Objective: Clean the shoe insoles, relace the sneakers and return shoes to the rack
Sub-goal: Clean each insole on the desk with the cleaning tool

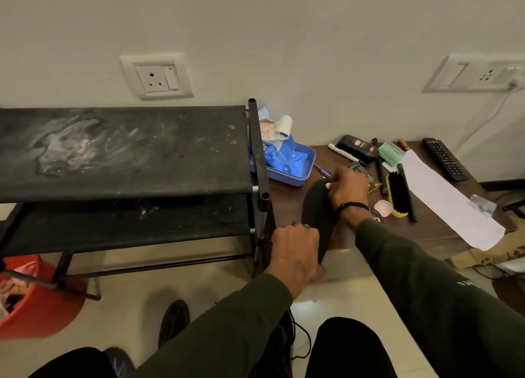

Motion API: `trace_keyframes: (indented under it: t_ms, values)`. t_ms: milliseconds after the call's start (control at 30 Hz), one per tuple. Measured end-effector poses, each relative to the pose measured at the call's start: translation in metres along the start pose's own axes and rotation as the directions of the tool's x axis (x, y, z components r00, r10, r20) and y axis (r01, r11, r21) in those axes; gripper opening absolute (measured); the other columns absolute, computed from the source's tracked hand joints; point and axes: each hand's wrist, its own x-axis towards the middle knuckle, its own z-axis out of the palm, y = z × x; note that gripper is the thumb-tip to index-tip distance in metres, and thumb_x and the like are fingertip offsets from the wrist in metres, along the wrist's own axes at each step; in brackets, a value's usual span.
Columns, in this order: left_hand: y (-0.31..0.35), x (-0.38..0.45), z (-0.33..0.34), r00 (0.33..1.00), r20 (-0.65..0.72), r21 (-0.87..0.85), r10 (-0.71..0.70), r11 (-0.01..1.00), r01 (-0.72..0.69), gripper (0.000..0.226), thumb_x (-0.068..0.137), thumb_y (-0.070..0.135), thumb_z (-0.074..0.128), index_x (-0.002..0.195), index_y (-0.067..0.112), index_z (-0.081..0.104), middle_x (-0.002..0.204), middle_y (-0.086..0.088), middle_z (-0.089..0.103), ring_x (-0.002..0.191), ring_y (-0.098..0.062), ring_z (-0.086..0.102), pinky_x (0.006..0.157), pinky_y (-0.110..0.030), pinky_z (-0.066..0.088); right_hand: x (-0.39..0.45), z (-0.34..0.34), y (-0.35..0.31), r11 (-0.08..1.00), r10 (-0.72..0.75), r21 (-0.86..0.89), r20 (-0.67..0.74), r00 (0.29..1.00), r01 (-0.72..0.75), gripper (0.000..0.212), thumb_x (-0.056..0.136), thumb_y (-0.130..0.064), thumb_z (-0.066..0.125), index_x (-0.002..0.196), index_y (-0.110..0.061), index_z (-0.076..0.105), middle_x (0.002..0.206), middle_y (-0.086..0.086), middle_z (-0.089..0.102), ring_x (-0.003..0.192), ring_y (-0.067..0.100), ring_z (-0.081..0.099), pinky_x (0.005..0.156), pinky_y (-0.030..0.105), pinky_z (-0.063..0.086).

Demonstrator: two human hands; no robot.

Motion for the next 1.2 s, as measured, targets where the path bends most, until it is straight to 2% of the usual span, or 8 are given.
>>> trace_keyframes:
  t_ms: [133, 367, 467, 600, 767, 867, 1033, 1200]
  values:
    - [0.007, 0.004, -0.001, 1.0, -0.003, 0.012, 0.013, 1.0, -0.013, 0.045, 0.084, 0.05, 0.074, 0.113, 0.018, 0.06, 0.101, -0.008, 0.051, 0.082, -0.022, 0.048, 0.069, -0.035, 0.038, -0.007, 0.008, -0.002, 0.998, 0.004, 0.056, -0.06, 0.998, -0.001, 0.01, 0.091, -0.007, 0.064, 0.1, -0.011, 0.065, 0.098, 0.014, 0.069, 0.096, 0.033, 0.063, 0.078, 0.037, 0.051]
    - [0.011, 0.011, 0.005, 0.999, -0.03, 0.104, 0.043, 0.994, -0.039, 0.053, 0.073, 0.057, 0.075, 0.112, 0.022, 0.064, 0.138, -0.012, 0.042, 0.121, -0.032, 0.041, 0.089, -0.044, 0.043, -0.032, 0.012, -0.003, 0.944, -0.327, 0.123, 0.215, 0.92, 0.306, 0.008, 0.082, -0.023, 0.078, 0.083, -0.023, 0.071, 0.088, -0.005, 0.071, 0.083, 0.013, 0.066, 0.077, 0.034, 0.057]
    - [0.011, 0.015, 0.002, 0.998, 0.007, 0.078, 0.061, 0.995, -0.061, 0.05, 0.078, 0.052, 0.074, 0.115, 0.021, 0.059, 0.123, -0.01, 0.054, 0.116, -0.029, 0.045, 0.089, -0.043, 0.043, -0.009, 0.014, -0.005, 0.973, -0.23, 0.07, 0.15, 0.962, 0.221, 0.008, 0.085, -0.025, 0.076, 0.086, -0.019, 0.071, 0.088, 0.003, 0.072, 0.085, 0.02, 0.066, 0.073, 0.033, 0.053]
    - [0.004, 0.016, 0.0, 0.997, 0.049, -0.002, 0.06, 0.998, -0.06, 0.05, 0.081, 0.048, 0.074, 0.119, 0.02, 0.057, 0.124, -0.011, 0.053, 0.115, -0.031, 0.047, 0.088, -0.045, 0.043, 0.022, 0.014, -0.018, 0.993, -0.114, 0.0, -0.004, 0.993, 0.114, 0.002, 0.088, -0.014, 0.067, 0.09, -0.014, 0.066, 0.095, 0.014, 0.07, 0.091, 0.034, 0.062, 0.071, 0.034, 0.047]
    - [0.003, 0.012, 0.002, 0.997, 0.046, -0.045, 0.064, 0.997, -0.062, 0.046, 0.084, 0.037, 0.073, 0.123, 0.018, 0.056, 0.133, -0.012, 0.047, 0.119, -0.033, 0.045, 0.085, -0.043, 0.045, 0.009, 0.015, -0.016, 0.988, -0.137, 0.074, 0.058, 0.989, 0.133, 0.008, 0.088, -0.018, 0.071, 0.085, -0.021, 0.064, 0.086, 0.004, 0.069, 0.083, 0.022, 0.063, 0.066, 0.027, 0.045]
    - [0.002, 0.011, 0.003, 0.998, 0.019, -0.031, 0.064, 0.997, -0.064, 0.047, 0.084, 0.038, 0.072, 0.123, 0.018, 0.057, 0.134, -0.012, 0.047, 0.12, -0.033, 0.045, 0.084, -0.042, 0.044, 0.007, 0.003, -0.011, 0.967, -0.254, 0.064, 0.259, 0.932, 0.246, 0.013, 0.083, -0.027, 0.08, 0.083, -0.021, 0.068, 0.079, -0.005, 0.07, 0.075, 0.011, 0.065, 0.065, 0.026, 0.05]
    - [0.001, 0.01, 0.004, 0.996, 0.039, -0.007, 0.075, 0.997, -0.075, 0.053, 0.084, 0.046, 0.071, 0.125, 0.018, 0.054, 0.14, -0.012, 0.046, 0.12, -0.032, 0.046, 0.086, -0.044, 0.045, 0.029, -0.014, -0.013, 0.905, -0.334, -0.157, 0.312, 0.889, 0.395, 0.017, 0.085, -0.026, 0.076, 0.096, -0.014, 0.073, 0.094, 0.01, 0.071, 0.091, 0.029, 0.065, 0.08, 0.04, 0.056]
    - [-0.003, 0.01, 0.005, 0.995, 0.028, 0.013, 0.094, 0.995, -0.094, 0.058, 0.086, 0.049, 0.071, 0.132, 0.018, 0.052, 0.152, -0.01, 0.039, 0.131, -0.032, 0.042, 0.095, -0.047, 0.046, 0.03, -0.02, -0.004, 0.872, -0.318, -0.272, 0.315, 0.894, 0.406, 0.016, 0.09, -0.021, 0.068, 0.104, -0.014, 0.071, 0.101, 0.016, 0.07, 0.089, 0.033, 0.065, 0.078, 0.037, 0.054]
